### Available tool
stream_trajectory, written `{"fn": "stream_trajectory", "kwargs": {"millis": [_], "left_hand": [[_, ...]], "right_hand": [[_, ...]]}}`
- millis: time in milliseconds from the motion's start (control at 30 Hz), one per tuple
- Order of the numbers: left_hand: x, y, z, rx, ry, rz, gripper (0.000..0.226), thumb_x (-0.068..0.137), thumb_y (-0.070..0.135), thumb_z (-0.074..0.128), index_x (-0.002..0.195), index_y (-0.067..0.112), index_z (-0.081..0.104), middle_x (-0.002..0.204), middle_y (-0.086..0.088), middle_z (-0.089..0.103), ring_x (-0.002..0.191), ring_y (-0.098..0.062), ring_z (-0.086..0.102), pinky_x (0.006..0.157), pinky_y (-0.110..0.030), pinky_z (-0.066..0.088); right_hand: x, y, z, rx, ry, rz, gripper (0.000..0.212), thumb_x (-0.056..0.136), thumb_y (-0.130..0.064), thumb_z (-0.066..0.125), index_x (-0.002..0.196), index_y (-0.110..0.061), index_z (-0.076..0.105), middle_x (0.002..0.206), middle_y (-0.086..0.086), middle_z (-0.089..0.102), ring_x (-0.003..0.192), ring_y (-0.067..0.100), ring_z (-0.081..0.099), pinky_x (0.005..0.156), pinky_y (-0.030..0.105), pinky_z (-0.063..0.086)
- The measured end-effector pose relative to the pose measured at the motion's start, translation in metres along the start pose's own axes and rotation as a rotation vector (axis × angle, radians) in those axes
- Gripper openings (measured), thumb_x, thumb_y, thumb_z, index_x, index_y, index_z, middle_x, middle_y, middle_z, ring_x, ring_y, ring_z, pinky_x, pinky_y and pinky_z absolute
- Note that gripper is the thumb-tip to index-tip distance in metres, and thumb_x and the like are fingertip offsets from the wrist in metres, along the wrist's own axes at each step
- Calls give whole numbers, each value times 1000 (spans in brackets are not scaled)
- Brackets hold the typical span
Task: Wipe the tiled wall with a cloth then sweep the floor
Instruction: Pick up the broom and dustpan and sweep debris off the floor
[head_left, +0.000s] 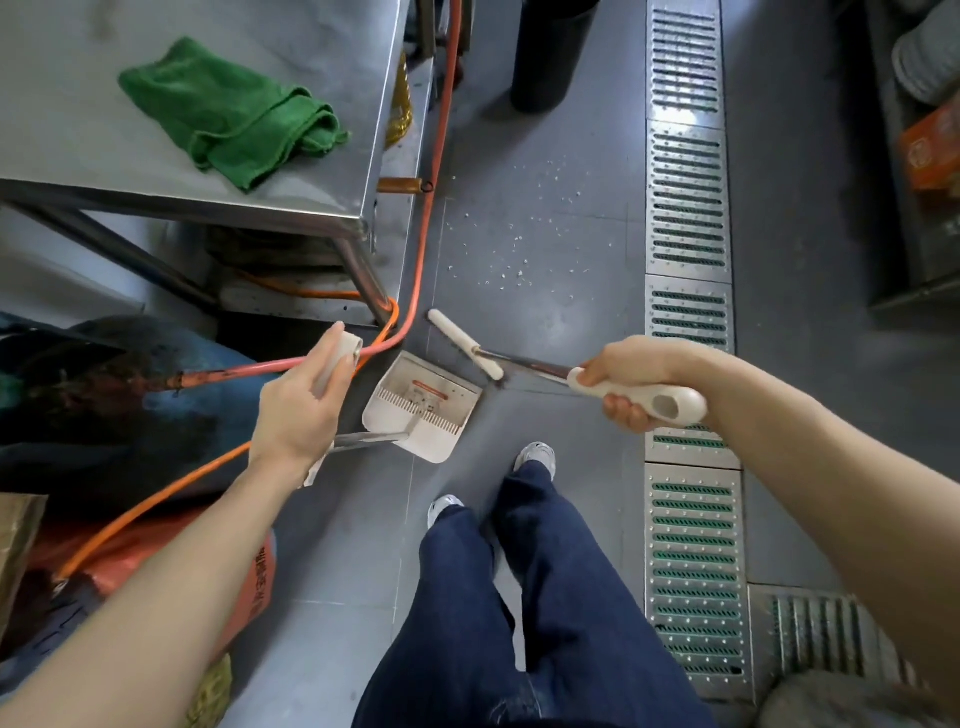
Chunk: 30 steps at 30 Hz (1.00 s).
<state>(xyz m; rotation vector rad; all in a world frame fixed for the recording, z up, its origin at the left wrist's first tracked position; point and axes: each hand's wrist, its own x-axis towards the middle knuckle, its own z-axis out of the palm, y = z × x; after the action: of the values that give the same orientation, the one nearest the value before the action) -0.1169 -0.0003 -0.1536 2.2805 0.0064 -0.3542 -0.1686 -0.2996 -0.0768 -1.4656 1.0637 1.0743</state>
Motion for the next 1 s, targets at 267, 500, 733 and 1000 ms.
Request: {"fn": "stream_trajectory", "kwargs": {"millis": [267,500,733,1000], "left_hand": [[33,70,46,53,20,35,40,95,32,47,135,31,47,125,-5,62,117,-22,54,95,-30,38],[91,134,101,80,11,16,41,94,32,50,135,29,48,129,-6,59,118,-24,54,96,-28,36],[133,172,142,44,35,-19,39,94,33,51,133,30,50,121,0,65,111,-19,59,98,-28,40],[147,194,156,167,-12,5,40,94,30,51,134,31,48,119,-12,64,109,-31,57,94,-36,38]], "right_hand": [[45,-35,-86,153,131,-71,16,97,-9,38,81,-7,39,62,8,37,19,8,37,29,10,33],[84,-66,-209,165,252,-77,13,96,-10,38,83,-8,39,66,8,39,19,7,39,28,12,36],[124,-70,-280,152,259,-49,18,97,-8,35,79,-11,36,57,9,42,17,5,36,28,10,33],[127,-82,-268,257,110,-36,17,92,-4,38,76,-10,38,64,7,38,21,7,40,32,12,36]]}}
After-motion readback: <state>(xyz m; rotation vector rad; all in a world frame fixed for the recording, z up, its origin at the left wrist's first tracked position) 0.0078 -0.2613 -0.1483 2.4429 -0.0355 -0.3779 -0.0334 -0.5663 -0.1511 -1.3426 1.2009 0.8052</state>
